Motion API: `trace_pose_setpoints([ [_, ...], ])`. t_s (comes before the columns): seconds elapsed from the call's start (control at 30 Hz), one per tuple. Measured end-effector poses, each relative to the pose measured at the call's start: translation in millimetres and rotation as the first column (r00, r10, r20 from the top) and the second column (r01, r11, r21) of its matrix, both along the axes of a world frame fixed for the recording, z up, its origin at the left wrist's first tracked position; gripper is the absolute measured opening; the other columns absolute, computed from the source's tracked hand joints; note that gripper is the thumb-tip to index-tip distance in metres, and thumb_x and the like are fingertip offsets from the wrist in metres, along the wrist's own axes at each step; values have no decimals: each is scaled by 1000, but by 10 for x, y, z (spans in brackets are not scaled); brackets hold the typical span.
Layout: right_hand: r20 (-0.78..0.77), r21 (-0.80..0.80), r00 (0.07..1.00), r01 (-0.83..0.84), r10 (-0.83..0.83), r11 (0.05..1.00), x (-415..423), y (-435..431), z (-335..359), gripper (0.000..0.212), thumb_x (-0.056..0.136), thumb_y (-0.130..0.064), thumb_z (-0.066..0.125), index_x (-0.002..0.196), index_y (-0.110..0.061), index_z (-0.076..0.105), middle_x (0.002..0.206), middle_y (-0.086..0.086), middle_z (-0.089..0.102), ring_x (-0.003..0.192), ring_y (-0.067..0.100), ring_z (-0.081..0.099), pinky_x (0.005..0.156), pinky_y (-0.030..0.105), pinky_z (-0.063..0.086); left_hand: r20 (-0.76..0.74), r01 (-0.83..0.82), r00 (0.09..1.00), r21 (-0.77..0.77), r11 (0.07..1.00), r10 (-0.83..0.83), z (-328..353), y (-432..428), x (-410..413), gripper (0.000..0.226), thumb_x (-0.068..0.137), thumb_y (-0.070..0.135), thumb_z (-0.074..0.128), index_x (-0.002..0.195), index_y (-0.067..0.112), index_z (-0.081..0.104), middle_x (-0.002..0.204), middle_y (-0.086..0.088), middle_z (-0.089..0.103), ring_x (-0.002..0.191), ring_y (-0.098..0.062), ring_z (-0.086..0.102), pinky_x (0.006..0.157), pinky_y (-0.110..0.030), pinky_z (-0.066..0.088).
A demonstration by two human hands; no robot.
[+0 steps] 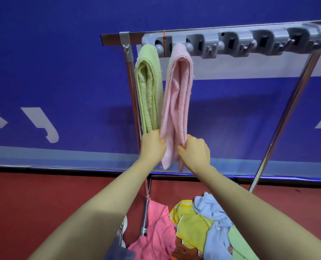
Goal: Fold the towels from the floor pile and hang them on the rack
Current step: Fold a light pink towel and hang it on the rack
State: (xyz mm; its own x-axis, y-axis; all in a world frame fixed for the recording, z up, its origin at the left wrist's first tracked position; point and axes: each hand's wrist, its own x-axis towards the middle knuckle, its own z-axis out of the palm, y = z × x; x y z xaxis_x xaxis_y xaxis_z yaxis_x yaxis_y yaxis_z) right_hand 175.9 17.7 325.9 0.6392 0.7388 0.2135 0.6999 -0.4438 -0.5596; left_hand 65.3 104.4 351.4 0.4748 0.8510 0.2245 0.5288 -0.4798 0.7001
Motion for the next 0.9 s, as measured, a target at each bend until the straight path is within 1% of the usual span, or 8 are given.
trace_pose_setpoints([
  [0.17, -15, 10, 1000, 4, -3, 1000, 6, -167, 46, 12, 78, -26, 54, 72, -18, 48, 64, 3, 57, 66, 31, 53, 55, 32, 38, -98, -169, 980, 74, 983, 176, -36, 84, -73, 19, 90, 5, 51, 102, 4, 66, 92, -25, 63, 83, -45, 55, 66, -38, 40],
  [0.3, -14, -7, 997, -81, 80, 997, -60, -187, 2, 19, 82, -30, 52, 67, -21, 46, 60, 1, 57, 66, 31, 56, 56, 32, 44, -142, 18, 990, 22, 1000, -14, -99, -68, -52, 14, 87, 8, 55, 84, 6, 69, 84, -20, 69, 81, -40, 61, 63, -35, 41],
  [0.4, -23, 18, 993, -117, 118, 993, -131, -134, -43, 23, 85, -38, 49, 78, -18, 58, 67, 5, 65, 68, 32, 61, 62, 39, 53, -165, 119, 978, -49, 992, -126, -193, -208, -20, 26, 85, 6, 52, 62, 19, 52, 76, -18, 69, 77, -39, 63, 60, -33, 40],
  [0.5, -100, 24, 981, -162, 163, 987, -128, -122, -64, 23, 84, -29, 44, 82, -11, 59, 70, 9, 66, 69, 34, 61, 63, 44, 53, -87, 112, 989, -128, 985, -124, -239, -239, -60, 8, 78, 20, 58, 76, 19, 65, 77, -6, 72, 78, -29, 67, 68, -38, 54],
  [0.63, -160, 52, 961, -221, 226, 974, -90, -180, -66, 20, 78, -18, 39, 75, -9, 56, 60, 8, 63, 61, 30, 58, 60, 43, 50, -29, 196, 979, -142, 970, -202, -305, -174, -135, 14, 80, 25, 66, 93, 25, 73, 81, 5, 76, 78, -12, 71, 74, -32, 59],
  [0.7, -148, 51, 965, -213, 218, 976, -83, -212, -43, 16, 83, -9, 44, 70, -10, 52, 58, 5, 58, 58, 27, 51, 54, 37, 41, -63, 183, 980, -91, 979, -189, -309, -158, -132, 8, 88, 22, 64, 85, 20, 71, 76, 1, 74, 75, -19, 70, 71, -35, 57],
  [0.77, -111, 27, 975, -191, 193, 981, -82, -225, -23, 17, 84, -9, 44, 67, -11, 49, 59, 6, 55, 60, 31, 49, 51, 36, 35, -96, 133, 986, -46, 990, -137, -318, -160, -127, 25, 92, 19, 59, 67, 19, 57, 69, -7, 68, 72, -31, 63, 66, -39, 52],
  [0.9, -22, -52, 999, -44, 43, 998, 9, -225, -46, 22, 85, -12, 43, 65, -15, 34, 64, 8, 45, 65, 36, 43, 47, 34, 22, -91, -4, 996, -29, 1000, 2, -343, -161, -208, 24, 79, 25, 58, 60, 17, 46, 62, -10, 61, 65, -37, 52, 57, -40, 44],
])
